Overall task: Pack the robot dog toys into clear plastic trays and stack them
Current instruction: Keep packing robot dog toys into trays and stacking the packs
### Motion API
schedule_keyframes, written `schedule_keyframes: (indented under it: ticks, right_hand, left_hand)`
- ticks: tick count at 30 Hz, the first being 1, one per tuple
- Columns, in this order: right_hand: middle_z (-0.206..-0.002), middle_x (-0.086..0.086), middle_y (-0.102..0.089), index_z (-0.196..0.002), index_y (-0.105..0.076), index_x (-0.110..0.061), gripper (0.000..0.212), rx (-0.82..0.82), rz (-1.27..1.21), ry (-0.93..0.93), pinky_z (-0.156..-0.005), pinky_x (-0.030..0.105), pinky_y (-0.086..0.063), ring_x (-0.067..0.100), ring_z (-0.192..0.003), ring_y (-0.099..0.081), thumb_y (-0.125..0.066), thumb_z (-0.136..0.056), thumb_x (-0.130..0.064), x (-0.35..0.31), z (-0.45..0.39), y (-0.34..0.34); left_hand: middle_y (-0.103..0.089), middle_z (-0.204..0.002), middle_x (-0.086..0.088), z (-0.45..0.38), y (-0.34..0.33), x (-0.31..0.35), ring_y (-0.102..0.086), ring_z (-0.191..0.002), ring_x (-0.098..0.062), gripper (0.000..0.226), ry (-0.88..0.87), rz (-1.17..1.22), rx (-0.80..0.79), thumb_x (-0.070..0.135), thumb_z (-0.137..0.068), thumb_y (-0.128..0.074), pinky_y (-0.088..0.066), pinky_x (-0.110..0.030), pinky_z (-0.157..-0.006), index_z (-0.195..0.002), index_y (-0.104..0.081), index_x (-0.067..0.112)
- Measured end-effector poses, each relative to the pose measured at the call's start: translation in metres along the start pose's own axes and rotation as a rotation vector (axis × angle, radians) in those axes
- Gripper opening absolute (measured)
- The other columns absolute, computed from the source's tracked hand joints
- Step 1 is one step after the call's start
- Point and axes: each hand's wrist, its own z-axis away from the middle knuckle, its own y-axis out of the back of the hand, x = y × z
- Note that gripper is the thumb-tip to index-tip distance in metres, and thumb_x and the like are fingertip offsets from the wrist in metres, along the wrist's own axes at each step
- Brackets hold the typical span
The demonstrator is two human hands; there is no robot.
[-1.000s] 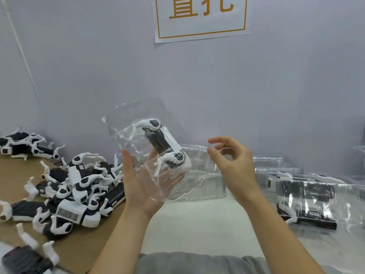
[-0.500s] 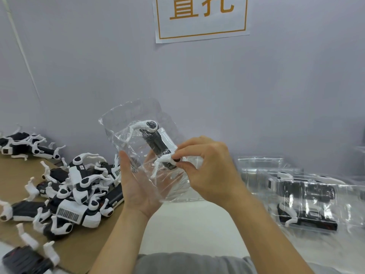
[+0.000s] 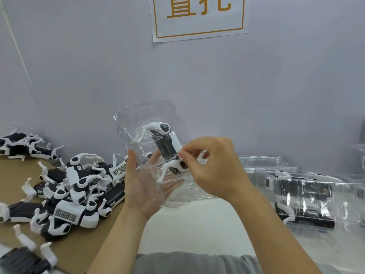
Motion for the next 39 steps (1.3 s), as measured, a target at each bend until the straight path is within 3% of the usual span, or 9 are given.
schedule_keyframes:
  ticks: [5,8,13,17,20,25,29,36,39]
  right_hand:
    - [-0.065,-0.014,-0.064,-0.093,-0.075,-0.021,0.010,0.206,-0.022,0.005,-0.062,0.004,-0.039,0.003,-0.064,-0.060,-0.078,-0.084,-0.017,-0.004,-0.004,0.001]
    - [-0.078,-0.012,-0.064,-0.101,-0.075,-0.020,0.016,0.232,0.002,0.011,-0.064,0.008,-0.042,0.007,-0.072,-0.059,-0.077,-0.085,-0.018,-0.004,-0.007,0.003]
    - [-0.094,-0.011,-0.065,-0.105,-0.074,-0.019,0.019,0.224,0.018,-0.017,-0.066,0.009,-0.045,0.005,-0.078,-0.060,-0.076,-0.086,-0.016,-0.002,-0.006,0.002]
    - [-0.096,-0.011,-0.065,-0.106,-0.074,-0.020,0.020,0.207,0.016,-0.009,-0.067,0.008,-0.045,0.005,-0.079,-0.061,-0.074,-0.087,-0.014,-0.003,-0.005,0.001]
    - [-0.095,-0.012,-0.065,-0.105,-0.074,-0.019,0.019,0.208,0.015,-0.001,-0.066,0.008,-0.045,0.005,-0.078,-0.060,-0.074,-0.087,-0.014,-0.003,-0.005,-0.001]
    - [-0.094,-0.009,-0.066,-0.105,-0.074,-0.018,0.018,0.235,0.001,0.007,-0.066,0.007,-0.043,0.006,-0.076,-0.060,-0.074,-0.087,-0.012,-0.004,-0.005,-0.003]
    - [-0.096,-0.011,-0.065,-0.106,-0.073,-0.019,0.019,0.245,-0.006,0.015,-0.067,0.005,-0.042,0.003,-0.078,-0.060,-0.073,-0.088,-0.012,-0.005,-0.005,-0.003]
    - [-0.097,-0.008,-0.064,-0.106,-0.073,-0.016,0.017,0.292,-0.071,-0.028,-0.065,0.010,-0.052,0.003,-0.066,-0.066,-0.071,-0.089,-0.010,-0.005,-0.004,-0.008]
    - [-0.097,-0.008,-0.064,-0.104,-0.072,-0.017,0.017,0.305,-0.093,-0.064,-0.063,0.015,-0.055,0.006,-0.064,-0.067,-0.070,-0.090,-0.009,-0.004,-0.005,-0.008]
  left_hand:
    - [-0.067,-0.128,-0.017,0.001,-0.006,-0.001,-0.066,-0.114,-0.038,0.088,0.038,-0.040,-0.095,0.073,-0.049,-0.085,-0.059,-0.050,-0.079,-0.118,-0.074,0.019]
    - [-0.069,-0.125,-0.016,0.000,-0.005,-0.004,-0.069,-0.110,-0.037,0.079,0.043,-0.078,-0.095,0.073,-0.050,-0.085,-0.059,-0.050,-0.080,-0.108,-0.078,0.020]
    - [-0.069,-0.125,-0.012,-0.003,0.001,-0.006,-0.070,-0.107,-0.034,0.077,0.055,-0.172,-0.052,0.077,-0.047,-0.084,-0.043,-0.056,-0.104,-0.103,-0.078,0.025]
    - [-0.069,-0.125,-0.014,-0.003,0.001,-0.007,-0.069,-0.108,-0.036,0.079,0.053,-0.154,-0.058,0.076,-0.047,-0.085,-0.051,-0.057,-0.098,-0.106,-0.078,0.024]
    - [-0.068,-0.126,-0.016,-0.002,0.000,-0.005,-0.069,-0.109,-0.038,0.081,0.058,-0.156,-0.063,0.076,-0.048,-0.084,-0.043,-0.060,-0.103,-0.110,-0.076,0.023]
    - [-0.073,-0.119,-0.011,-0.001,-0.001,-0.005,-0.072,-0.100,-0.032,0.078,0.045,-0.178,-0.064,0.077,-0.044,-0.084,-0.049,-0.047,-0.096,-0.102,-0.079,0.025]
    - [-0.069,-0.123,-0.016,-0.001,-0.003,-0.004,-0.070,-0.105,-0.036,0.077,0.043,-0.168,-0.078,0.075,-0.047,-0.085,-0.052,-0.055,-0.095,-0.103,-0.078,0.022]
    - [-0.069,-0.123,-0.016,-0.001,-0.009,-0.001,-0.069,-0.110,-0.034,0.070,0.053,-0.152,-0.145,0.069,-0.058,-0.084,-0.058,-0.049,-0.085,-0.110,-0.077,0.022]
    - [-0.070,-0.123,-0.015,-0.001,-0.011,0.002,-0.067,-0.112,-0.033,0.074,0.037,-0.223,-0.143,0.070,-0.057,-0.084,-0.054,-0.052,-0.095,-0.114,-0.075,0.023]
